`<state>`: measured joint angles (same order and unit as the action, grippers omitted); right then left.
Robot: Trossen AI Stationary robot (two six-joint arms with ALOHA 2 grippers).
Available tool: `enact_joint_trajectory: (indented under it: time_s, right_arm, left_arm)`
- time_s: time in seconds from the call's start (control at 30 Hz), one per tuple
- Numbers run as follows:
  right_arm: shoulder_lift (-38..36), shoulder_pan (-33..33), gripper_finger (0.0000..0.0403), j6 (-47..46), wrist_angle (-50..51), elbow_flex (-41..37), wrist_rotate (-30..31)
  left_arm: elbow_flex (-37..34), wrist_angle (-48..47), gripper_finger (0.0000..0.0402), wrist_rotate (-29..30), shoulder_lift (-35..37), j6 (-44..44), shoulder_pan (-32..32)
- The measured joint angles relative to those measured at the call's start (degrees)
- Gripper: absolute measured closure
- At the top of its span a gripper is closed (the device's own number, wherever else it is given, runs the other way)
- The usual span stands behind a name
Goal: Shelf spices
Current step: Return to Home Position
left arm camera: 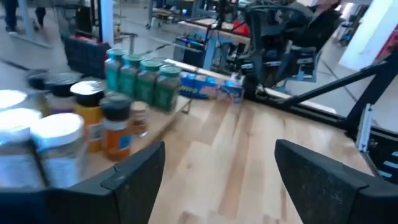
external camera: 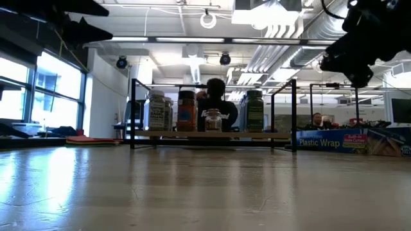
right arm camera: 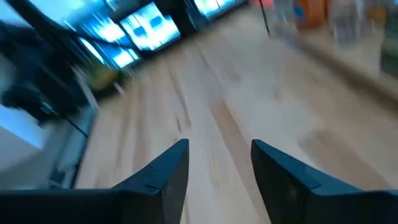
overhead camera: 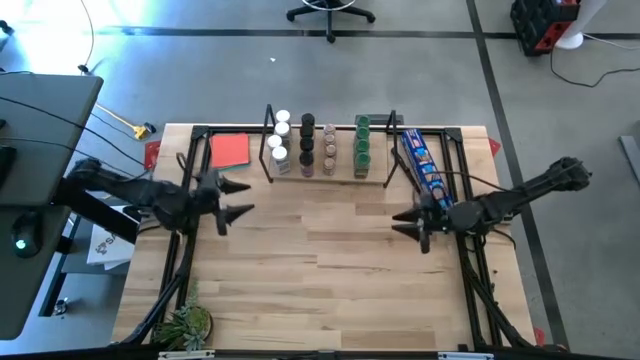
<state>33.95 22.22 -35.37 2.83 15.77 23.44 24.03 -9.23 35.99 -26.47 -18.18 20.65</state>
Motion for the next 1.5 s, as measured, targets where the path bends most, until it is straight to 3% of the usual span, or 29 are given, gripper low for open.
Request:
enact_joint_trajectory:
  time_s: [0.13, 0.27, 0.47, 0.67, 0.93, 1.2, 1.37, 1.5]
  right_arm:
    - [-6.73, -1.89, 0.0251, 9.95, -14.56, -8.06, -0.3]
    - [-13.28, -3.65, 0.0263, 14.87, -21.82, -13.94, -4.17]
    - [-21.09, -8.13, 0.0273, 18.0, -17.24, -15.21, -10.95]
    - [-26.14, -13.92, 0.0288, 18.99, -14.03, -15.21, -19.85]
    - [-27.27, -16.99, 0.0295, 17.91, -12.04, -15.21, -20.36]
    - [-27.29, -18.16, 0.0295, 13.62, -6.02, -15.21, -18.95]
    - [-26.98, -18.16, 0.0295, 13.33, -4.15, -15.21, -19.44]
    - [-26.85, -18.16, 0.0295, 13.32, -4.13, -15.21, -19.45]
  left_arm:
    - [-0.1, -7.92, 0.0108, -3.32, 8.72, -0.58, -3.93]
    - [-3.25, -8.01, 0.0108, -6.94, 16.39, 0.94, -5.36]
    - [-10.33, -7.44, 0.0109, -7.03, 26.04, 2.42, -5.38]
    - [-18.03, -0.07, 0.0109, -8.55, 25.85, 1.93, -5.41]
    - [-23.39, 15.51, 0.0109, -14.4, 24.91, 8.89, -5.44]
    - [-23.39, 14.53, 0.0116, -21.25, 23.57, 11.17, -8.4]
    - [-23.39, 12.63, 0.0119, -15.94, 23.26, 11.87, -9.08]
    - [-23.39, 12.58, 0.0119, -15.57, 23.22, 11.87, -9.08]
